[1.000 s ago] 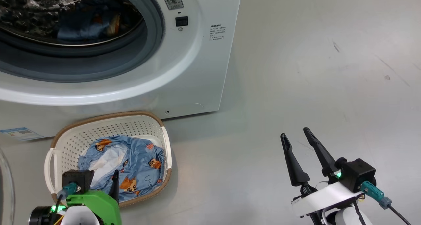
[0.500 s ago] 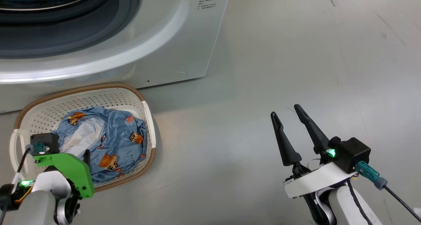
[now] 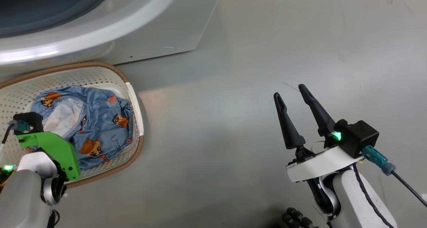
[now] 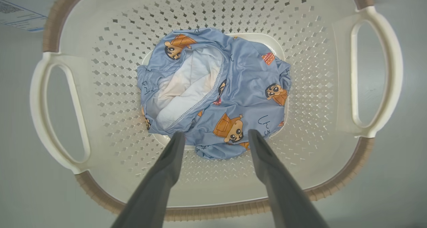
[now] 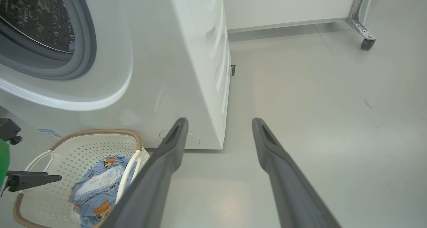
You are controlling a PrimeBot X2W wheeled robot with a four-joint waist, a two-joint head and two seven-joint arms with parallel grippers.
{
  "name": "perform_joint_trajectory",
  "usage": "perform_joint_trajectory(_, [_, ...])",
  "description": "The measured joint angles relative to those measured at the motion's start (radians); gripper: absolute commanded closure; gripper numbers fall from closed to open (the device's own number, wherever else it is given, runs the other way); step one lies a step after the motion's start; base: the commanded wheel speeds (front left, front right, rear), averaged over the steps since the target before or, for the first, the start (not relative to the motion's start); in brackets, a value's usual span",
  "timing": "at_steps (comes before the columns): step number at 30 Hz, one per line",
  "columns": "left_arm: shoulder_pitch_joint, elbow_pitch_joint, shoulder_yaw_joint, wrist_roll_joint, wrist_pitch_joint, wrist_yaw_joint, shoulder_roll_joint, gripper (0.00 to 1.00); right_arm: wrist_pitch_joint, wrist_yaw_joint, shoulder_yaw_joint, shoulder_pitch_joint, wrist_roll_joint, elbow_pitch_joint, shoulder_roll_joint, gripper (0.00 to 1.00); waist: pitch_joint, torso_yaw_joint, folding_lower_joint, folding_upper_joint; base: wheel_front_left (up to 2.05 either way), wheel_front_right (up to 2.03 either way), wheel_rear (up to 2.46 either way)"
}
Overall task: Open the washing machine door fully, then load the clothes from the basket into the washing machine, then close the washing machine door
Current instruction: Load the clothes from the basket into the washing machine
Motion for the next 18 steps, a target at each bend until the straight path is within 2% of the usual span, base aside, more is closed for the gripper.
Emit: perform_joint_trajectory(18, [-0.145, 0.148, 0.009, -0.009, 0.081, 0.007, 0.010, 0.00, 0.000, 0.000, 0.003, -0.039, -0.002, 0.003, 0.004, 0.00, 0.124, -0.020, -0.0001, 0.0000, 0.00, 0.00, 0.00])
